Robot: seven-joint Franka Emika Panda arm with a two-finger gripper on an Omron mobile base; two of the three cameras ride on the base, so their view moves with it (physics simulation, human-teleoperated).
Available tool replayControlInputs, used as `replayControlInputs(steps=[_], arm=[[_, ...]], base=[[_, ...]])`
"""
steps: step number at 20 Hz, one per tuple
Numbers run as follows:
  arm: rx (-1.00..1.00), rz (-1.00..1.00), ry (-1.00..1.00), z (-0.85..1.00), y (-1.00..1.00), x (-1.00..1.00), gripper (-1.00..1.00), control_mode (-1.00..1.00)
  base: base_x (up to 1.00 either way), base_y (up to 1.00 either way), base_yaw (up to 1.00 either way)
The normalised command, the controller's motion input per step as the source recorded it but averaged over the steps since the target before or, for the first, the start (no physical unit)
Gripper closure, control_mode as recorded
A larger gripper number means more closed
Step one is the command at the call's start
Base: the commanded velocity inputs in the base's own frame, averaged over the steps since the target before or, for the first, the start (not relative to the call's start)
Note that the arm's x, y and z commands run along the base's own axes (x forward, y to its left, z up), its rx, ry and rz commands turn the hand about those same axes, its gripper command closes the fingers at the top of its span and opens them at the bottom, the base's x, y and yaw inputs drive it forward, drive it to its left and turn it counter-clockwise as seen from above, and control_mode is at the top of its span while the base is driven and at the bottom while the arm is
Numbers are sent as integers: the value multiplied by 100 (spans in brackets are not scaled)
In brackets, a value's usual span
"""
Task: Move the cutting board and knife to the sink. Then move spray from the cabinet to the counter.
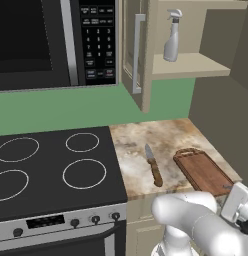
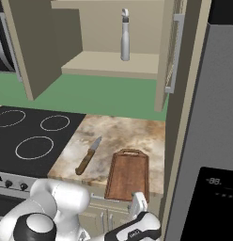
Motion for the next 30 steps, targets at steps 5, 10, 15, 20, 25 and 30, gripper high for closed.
replayControlInputs(steps=[5,10,15,20,25,30], arm=[[0,0,-7,0,0,0,-100,-100],[0,-3,-1,0,0,1,-100,-100],[0,-3,0,2,0,5,-100,-100],[0,-5,0,3,0,8,-100,-100],[0,-5,0,2,0,9,-100,-100],[0,-5,0,3,0,8,-100,-100]], base=[[0,0,0],[0,0,0],[0,0,0],[0,0,0],[0,0,0],[0,0,0]])
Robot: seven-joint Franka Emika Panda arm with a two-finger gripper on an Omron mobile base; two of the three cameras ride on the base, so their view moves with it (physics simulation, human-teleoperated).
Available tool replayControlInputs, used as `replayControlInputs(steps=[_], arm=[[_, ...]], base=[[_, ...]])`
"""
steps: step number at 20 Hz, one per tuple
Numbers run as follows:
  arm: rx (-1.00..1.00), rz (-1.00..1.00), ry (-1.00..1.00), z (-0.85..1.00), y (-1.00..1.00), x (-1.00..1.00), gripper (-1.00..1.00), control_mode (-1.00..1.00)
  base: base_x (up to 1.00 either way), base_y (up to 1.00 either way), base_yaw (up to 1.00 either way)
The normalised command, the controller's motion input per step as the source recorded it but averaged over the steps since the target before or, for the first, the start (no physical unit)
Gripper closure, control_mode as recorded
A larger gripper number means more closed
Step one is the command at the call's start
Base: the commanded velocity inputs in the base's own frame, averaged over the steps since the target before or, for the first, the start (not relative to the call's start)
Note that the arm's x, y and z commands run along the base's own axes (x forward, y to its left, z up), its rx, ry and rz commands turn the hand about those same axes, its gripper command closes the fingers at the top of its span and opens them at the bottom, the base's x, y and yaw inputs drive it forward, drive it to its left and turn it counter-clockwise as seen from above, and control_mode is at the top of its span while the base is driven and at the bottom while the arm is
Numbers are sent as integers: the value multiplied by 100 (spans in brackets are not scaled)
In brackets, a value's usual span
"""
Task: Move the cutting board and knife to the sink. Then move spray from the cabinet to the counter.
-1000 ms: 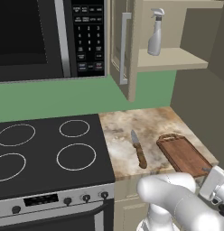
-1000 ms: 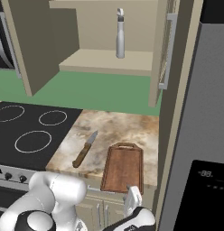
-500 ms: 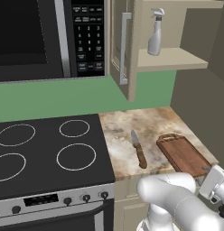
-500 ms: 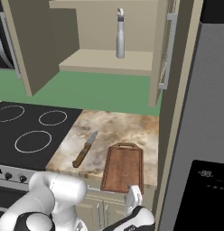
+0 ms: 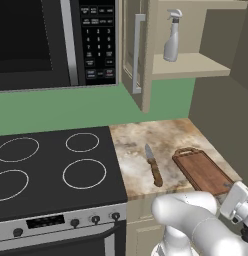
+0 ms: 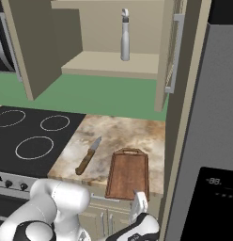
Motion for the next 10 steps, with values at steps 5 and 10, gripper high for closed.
replayControlInputs(steps=[5,10], arm=[[0,-4,-3,8,0,1,-100,-100],[0,-4,-5,11,0,0,-100,-100]], base=[[0,0,0],[0,0,0]])
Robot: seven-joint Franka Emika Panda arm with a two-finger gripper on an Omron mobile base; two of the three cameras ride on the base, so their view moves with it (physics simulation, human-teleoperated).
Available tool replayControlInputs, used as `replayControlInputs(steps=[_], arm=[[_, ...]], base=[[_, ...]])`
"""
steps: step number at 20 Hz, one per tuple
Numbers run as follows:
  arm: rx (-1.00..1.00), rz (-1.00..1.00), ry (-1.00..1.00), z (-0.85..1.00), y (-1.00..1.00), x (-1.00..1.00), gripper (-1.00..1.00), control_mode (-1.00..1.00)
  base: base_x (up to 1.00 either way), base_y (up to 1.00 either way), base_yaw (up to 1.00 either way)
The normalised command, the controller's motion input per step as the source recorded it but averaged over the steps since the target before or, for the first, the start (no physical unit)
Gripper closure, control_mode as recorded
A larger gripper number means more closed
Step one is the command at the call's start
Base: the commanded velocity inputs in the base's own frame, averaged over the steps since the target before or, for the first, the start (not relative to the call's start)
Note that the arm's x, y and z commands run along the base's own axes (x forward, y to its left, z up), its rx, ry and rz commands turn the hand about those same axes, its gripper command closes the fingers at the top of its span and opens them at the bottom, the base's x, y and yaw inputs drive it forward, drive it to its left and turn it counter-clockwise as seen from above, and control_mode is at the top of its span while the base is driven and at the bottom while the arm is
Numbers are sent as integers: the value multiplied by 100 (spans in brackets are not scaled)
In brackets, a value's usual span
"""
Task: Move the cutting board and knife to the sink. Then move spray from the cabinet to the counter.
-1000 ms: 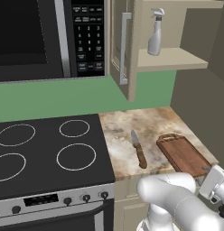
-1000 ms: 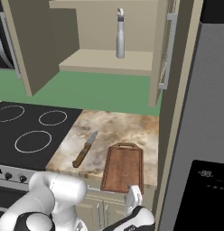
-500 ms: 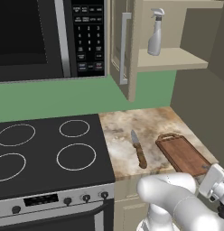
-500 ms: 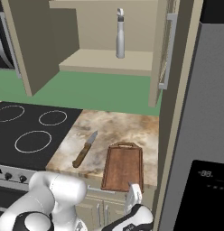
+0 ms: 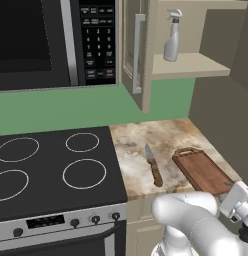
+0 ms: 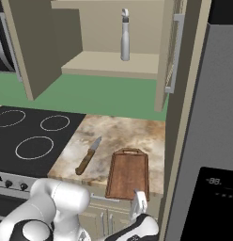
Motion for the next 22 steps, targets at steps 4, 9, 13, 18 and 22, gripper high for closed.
replayControlInputs(steps=[4,9,13,18,22], arm=[[-2,-5,-7,11,0,0,-100,-100],[-3,-4,-6,11,0,0,100,-100],[-5,-5,0,8,0,0,100,-100],[-5,-7,0,6,0,0,100,-100],[-2,-7,2,10,-1,0,100,-100]], base=[[0,0,0],[0,0,0],[0,0,0],[0,0,0],[0,0,0]])
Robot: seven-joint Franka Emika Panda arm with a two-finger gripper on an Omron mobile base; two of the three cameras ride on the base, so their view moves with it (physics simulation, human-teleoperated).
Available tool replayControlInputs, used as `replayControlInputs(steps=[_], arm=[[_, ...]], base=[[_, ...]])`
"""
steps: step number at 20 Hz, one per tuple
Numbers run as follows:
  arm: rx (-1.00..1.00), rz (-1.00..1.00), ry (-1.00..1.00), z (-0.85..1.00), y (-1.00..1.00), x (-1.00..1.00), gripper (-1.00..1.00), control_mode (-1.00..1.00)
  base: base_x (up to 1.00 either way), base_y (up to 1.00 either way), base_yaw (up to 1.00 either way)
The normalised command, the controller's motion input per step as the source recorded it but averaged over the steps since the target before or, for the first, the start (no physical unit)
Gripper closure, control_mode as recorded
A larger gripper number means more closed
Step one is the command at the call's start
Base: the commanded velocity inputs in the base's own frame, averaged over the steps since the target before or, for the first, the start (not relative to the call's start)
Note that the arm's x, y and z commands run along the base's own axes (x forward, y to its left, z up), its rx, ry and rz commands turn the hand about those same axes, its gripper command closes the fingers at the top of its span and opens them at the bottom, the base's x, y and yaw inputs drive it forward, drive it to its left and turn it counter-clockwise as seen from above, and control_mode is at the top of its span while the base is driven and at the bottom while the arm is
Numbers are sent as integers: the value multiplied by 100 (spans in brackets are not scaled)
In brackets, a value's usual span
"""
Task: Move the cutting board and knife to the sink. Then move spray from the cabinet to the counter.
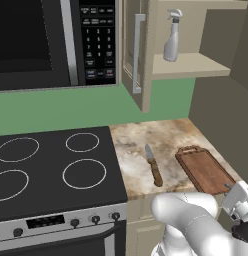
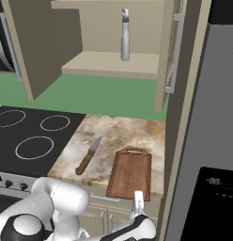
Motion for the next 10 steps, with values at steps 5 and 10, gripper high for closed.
replayControlInputs(steps=[5,10], arm=[[0,-7,1,16,0,-5,100,-100],[0,-4,10,24,2,-8,100,-100]], base=[[0,0,0],[0,0,0]])
